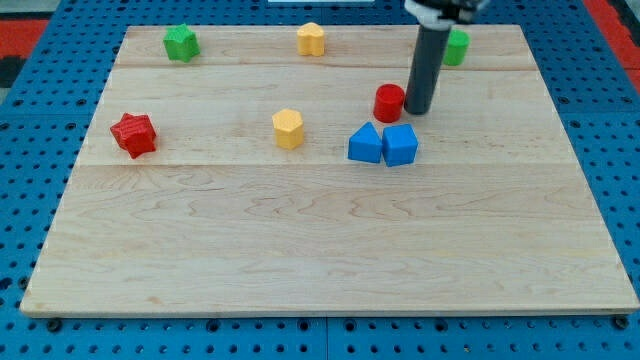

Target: Move both the blue blocks diagonal to each other

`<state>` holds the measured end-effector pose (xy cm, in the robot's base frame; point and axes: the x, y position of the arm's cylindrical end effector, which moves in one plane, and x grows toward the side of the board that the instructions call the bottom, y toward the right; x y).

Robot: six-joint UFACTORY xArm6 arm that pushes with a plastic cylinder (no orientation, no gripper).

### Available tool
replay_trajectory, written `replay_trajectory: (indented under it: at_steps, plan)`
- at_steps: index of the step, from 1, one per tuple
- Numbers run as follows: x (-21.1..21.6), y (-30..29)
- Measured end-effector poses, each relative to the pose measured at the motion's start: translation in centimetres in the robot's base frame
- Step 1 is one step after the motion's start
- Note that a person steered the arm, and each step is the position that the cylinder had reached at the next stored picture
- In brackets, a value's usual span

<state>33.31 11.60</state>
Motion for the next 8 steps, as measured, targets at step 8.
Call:
replay_trajectory:
  at_steps: [8]
  plan:
    - [7.1,-8.7]
